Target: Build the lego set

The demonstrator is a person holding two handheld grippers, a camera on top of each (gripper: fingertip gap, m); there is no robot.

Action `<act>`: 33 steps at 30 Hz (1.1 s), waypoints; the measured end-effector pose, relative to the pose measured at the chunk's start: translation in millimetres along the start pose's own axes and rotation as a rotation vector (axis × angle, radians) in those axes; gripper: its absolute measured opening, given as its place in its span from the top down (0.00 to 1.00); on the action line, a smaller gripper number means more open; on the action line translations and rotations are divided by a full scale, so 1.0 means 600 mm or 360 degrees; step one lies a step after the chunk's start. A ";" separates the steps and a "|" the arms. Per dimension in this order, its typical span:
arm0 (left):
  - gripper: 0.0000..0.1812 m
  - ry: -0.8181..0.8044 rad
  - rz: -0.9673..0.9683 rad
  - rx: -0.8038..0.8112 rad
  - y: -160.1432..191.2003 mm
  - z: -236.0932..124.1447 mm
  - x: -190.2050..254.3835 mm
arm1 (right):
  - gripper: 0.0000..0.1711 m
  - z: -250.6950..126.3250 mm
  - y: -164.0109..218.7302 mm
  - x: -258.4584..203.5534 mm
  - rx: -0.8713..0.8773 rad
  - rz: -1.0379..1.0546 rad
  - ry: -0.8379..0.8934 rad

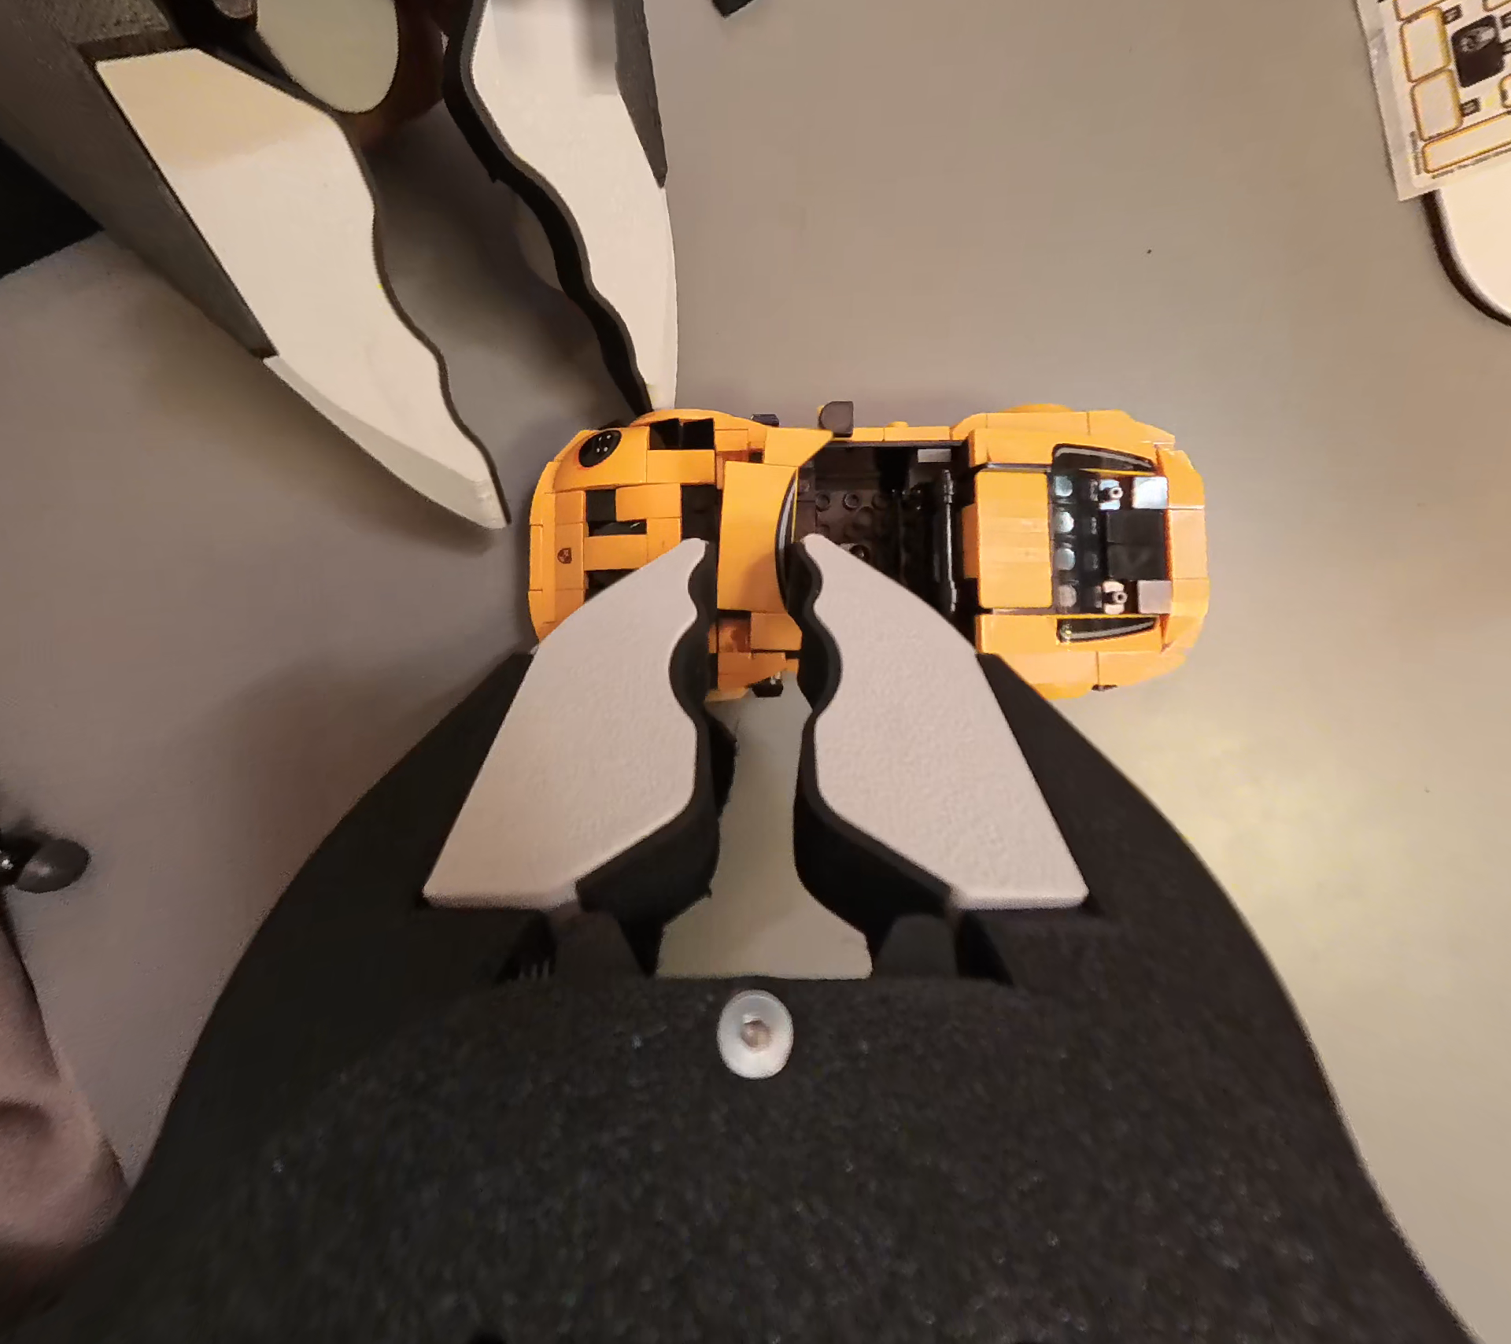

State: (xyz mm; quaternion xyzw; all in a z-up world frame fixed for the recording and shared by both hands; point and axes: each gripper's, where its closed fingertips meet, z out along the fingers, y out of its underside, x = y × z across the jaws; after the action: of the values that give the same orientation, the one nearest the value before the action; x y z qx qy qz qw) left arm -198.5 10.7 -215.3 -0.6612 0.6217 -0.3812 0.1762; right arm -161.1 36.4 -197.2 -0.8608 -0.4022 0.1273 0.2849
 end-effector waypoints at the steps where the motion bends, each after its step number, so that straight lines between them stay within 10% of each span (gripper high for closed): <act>1: 0.78 -0.0003 0.0000 0.0006 -0.001 -0.001 -0.001 | 0.91 0.000 0.000 0.000 0.0001 -0.0009 -0.0008; 33: 0.80 -0.0003 -0.0016 0.0097 -0.008 -0.008 -0.010 | 0.91 0.003 0.004 -0.003 -0.0136 -0.0093 -0.0067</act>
State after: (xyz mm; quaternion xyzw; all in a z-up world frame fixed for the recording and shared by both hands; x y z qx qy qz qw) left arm -198.3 18.3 -210.9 -0.6589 0.6064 -0.4002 0.1948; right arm -161.9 34.5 -200.0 -0.8572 -0.4380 0.1198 0.2430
